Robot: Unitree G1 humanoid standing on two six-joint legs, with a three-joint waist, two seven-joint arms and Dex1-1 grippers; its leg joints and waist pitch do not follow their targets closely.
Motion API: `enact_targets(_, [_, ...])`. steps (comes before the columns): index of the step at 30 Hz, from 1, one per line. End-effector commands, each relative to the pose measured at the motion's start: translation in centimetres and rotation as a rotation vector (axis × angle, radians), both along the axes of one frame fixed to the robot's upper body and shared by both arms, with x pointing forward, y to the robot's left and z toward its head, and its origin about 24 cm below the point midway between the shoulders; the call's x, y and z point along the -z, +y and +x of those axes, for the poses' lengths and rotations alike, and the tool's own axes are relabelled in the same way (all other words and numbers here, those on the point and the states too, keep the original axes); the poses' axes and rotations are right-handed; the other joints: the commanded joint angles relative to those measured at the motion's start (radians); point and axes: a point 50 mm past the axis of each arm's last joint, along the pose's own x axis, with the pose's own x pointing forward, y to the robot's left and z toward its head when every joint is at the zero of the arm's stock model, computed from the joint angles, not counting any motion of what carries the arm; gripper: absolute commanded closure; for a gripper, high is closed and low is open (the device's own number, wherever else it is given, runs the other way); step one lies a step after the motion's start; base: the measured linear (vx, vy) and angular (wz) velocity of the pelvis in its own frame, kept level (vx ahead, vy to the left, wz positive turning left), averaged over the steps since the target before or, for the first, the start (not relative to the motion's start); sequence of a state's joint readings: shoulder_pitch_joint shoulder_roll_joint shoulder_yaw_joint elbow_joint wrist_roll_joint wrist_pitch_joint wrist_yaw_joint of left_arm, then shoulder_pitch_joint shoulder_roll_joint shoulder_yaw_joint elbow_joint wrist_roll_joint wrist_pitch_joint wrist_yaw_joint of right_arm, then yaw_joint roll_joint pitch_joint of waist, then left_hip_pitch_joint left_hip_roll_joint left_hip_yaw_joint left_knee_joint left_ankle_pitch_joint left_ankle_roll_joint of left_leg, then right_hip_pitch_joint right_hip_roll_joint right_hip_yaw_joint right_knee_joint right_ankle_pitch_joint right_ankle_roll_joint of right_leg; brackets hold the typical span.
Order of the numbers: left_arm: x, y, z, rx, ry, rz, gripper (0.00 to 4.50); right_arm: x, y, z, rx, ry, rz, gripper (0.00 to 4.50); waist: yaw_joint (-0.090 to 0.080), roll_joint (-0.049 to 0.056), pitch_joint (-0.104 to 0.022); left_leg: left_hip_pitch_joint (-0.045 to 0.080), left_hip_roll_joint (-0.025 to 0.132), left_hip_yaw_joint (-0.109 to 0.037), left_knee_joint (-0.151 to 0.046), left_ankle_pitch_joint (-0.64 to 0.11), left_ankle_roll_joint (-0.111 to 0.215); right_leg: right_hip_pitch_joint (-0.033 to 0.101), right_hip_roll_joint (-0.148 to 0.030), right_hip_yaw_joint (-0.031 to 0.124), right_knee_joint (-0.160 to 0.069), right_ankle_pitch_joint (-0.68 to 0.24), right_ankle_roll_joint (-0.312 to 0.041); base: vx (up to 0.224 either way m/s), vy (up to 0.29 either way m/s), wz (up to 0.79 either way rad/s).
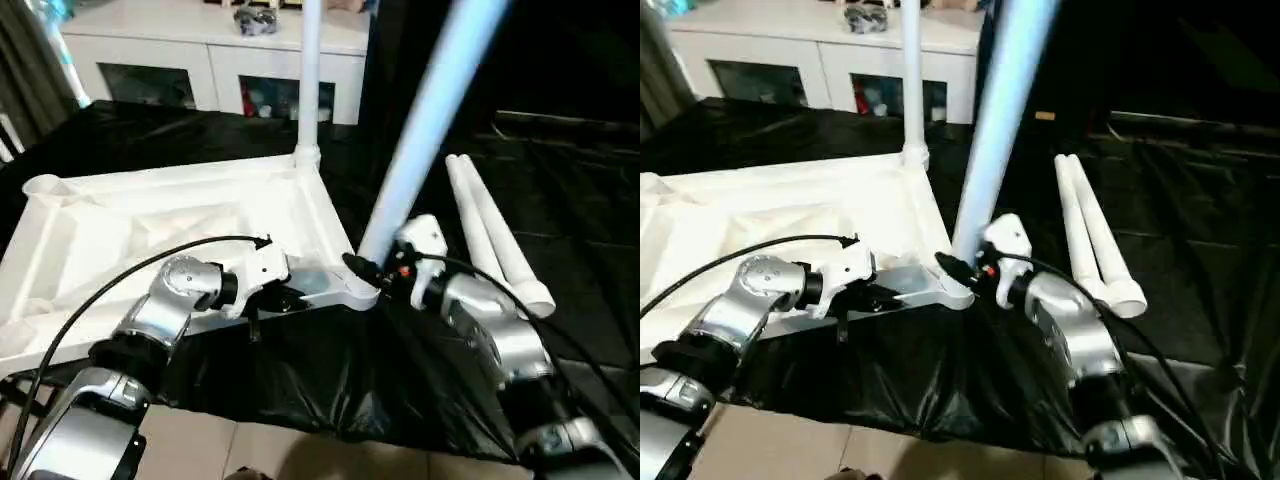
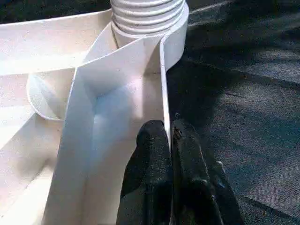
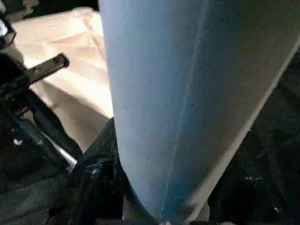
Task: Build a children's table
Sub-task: Insert table leg to table base
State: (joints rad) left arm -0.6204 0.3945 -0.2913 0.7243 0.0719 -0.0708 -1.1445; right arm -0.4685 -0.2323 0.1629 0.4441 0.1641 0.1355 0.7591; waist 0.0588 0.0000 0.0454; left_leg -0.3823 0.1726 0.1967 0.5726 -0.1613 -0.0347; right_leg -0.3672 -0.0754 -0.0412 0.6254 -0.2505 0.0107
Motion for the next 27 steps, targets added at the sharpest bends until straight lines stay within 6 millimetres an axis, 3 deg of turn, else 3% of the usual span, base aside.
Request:
enact_targets(1, [0.0,-0.1,0.0,0.037,-0.008,0.031,4.5,3.1,0.2,-1.5,-0.095,0.164,-0.095,2.61,-0.006,-0.003,-0.037,0.036,0.071,-0.046,-0.083,-0.462,-0.062,-0.012,-0.09,0.053,-0.116,-0.435,-0.155,0.0,0.0,0.0])
enact_targets(3, [-0.2,0.0,0.0,0.045,-0.011,0.034,4.5,3.2,0.1,-1.7,-0.123,0.17,-0.106,2.61,-0.003,-0.011,-0.039,0.035,0.072,-0.04,-0.082,-0.435,-0.05,-0.011,-0.09,0.055,-0.113,-0.379,-0.169,0.0,0.0,0.0])
enact_targets(5, [-0.3,0.1,0.1,0.048,-0.012,0.034,4.5,3.2,0.0,-1.8,-0.13,0.171,-0.105,2.61,-0.001,-0.01,-0.041,0.034,0.073,-0.039,-0.082,-0.414,-0.045,-0.008,-0.09,0.055,-0.11,-0.344,-0.175,0.0,0.0,0.0])
enact_targets(6, [-0.4,0.0,0.0,0.074,-0.01,0.033,4.5,3.2,0.0,-2.2,-0.163,0.183,-0.083,2.61,-0.001,-0.015,-0.045,0.03,0.073,-0.037,-0.083,-0.384,-0.038,-0.003,-0.086,0.053,-0.103,-0.277,-0.186,0.0,0.0,0.0])
enact_targets(11, [-0.8,-0.4,-0.3,0.139,0.002,0.01,4.5,3.4,-0.1,-3.0,-0.239,0.201,-0.043,2.61,0.005,-0.018,-0.054,0.028,0.073,-0.03,-0.076,-0.296,-0.004,0.01,-0.082,0.05,-0.086,-0.107,-0.221,0.036,-0.004,0.01])
enact_targets(12, [-1.1,-0.7,-0.5,0.191,0.018,0.003,4.5,3.5,-0.2,-3.4,-0.289,0.206,-0.035,2.61,0.009,-0.019,-0.06,0.021,0.07,-0.028,-0.069,-0.219,0.026,0.02,-0.081,0.046,-0.076,0.008,-0.239,0.067,-0.007,-0.02])
enact_targets(14, [-1.2,-0.7,-0.6,0.217,0.025,0.008,4.5,3.5,-0.2,-3.6,-0.316,0.209,-0.027,2.61,0.012,-0.018,-0.061,0.02,0.069,-0.024,-0.062,-0.175,0.055,0.022,-0.078,0.044,-0.068,0.092,-0.254,0.034,-0.004,-0.01])
enact_targets(17, [-1.3,-0.5,-0.6,0.239,0.038,0.018,4.5,3.4,-0.2,-3.9,-0.342,0.207,-0.015,2.61,0.019,-0.018,-0.062,0.024,0.072,-0.024,-0.061,-0.177,0.067,0.023,-0.079,0.041,-0.067,0.096,-0.263,0.0,0.0,0.0])
enact_targets(21, [-1.6,0.2,-0.2,0.248,0.036,0.05,4.5,3.3,0.0,-4.4,-0.393,0.185,-0.021,2.61,0.029,-0.017,-0.057,0.03,0.074,-0.024,-0.069,-0.242,0.029,0.02,-0.079,0.042,-0.075,-0.005,-0.256,0.0,0.0,0.0])
enact_targets(27, [-2.0,0.4,0.3,0.194,0.019,0.034,4.5,3.4,0.3,-4.1,-0.352,0.158,-0.005,2.61,0.027,-0.011,-0.054,0.034,0.076,-0.029,-0.078,-0.324,-0.025,0.016,-0.085,0.047,-0.084,-0.103,-0.245,0.0,0.0,0.0])
